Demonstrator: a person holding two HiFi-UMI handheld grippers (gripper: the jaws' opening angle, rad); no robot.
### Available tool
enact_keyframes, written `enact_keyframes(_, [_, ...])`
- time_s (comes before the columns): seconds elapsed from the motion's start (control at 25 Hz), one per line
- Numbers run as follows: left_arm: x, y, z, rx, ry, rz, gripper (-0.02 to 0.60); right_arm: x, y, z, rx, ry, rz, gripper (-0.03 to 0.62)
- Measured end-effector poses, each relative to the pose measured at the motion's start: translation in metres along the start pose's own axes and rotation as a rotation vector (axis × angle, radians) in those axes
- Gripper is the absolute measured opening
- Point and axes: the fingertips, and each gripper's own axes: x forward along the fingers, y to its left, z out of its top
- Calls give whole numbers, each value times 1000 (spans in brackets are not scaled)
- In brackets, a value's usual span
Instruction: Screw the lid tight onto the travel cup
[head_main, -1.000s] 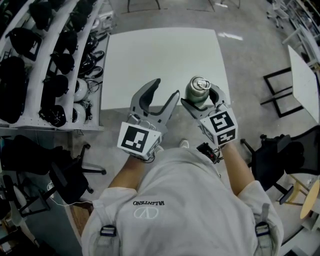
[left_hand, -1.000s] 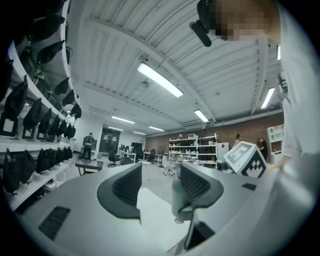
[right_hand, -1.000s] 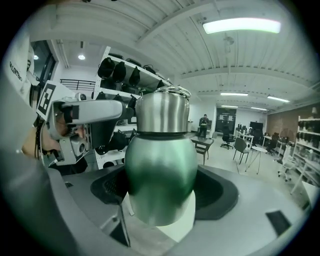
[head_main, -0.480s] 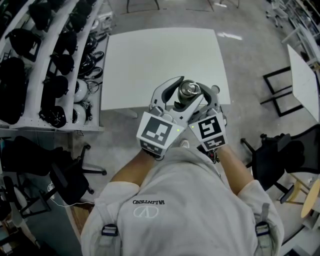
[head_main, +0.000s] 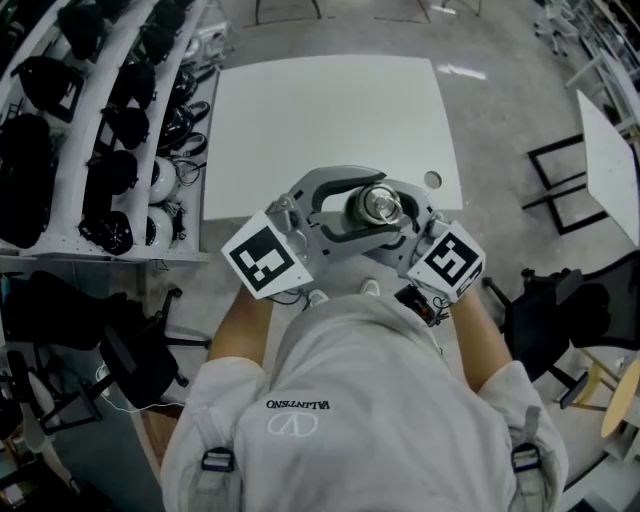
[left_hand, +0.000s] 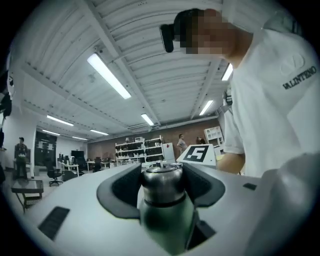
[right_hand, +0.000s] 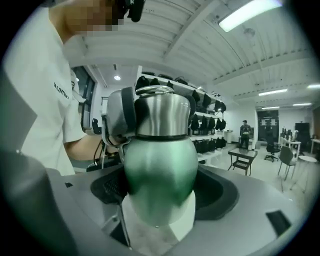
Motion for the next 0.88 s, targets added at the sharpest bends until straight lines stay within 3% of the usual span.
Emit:
enact_keyframes(0.12, [-1,4,-5,-13,39,37,261,1,-2,-2,10,25,-12,385])
enact_keyframes(0.24, [2,18,-18,24,148,191,284,3,-24,-14,-51,136,-174,387])
enact_keyframes(0.32, [5,27,-25,13,206,300,366,3,-39,-23,-103,229,-299,387])
enact_keyframes(0.4, [5,35,-33,-58,244,409,370,1,-49,-31,-114,288,-382,387])
enact_keyframes(0.56, [0,52,-49,-217,251,578,370,1,-55,-39,-104,328,-450,387])
enact_keyframes(0.64, [-2,57,-47,-224,232,616,367,3,-55,-42,-102,332,-459,387])
enact_keyframes(0.76, [1,55,-45,-211,233,623,265,3,-57,-44,-81,326,-472,387])
enact_keyframes(0.88, [3,55,-45,-202,234,624,264,3,-57,-43,-50,311,-481,387])
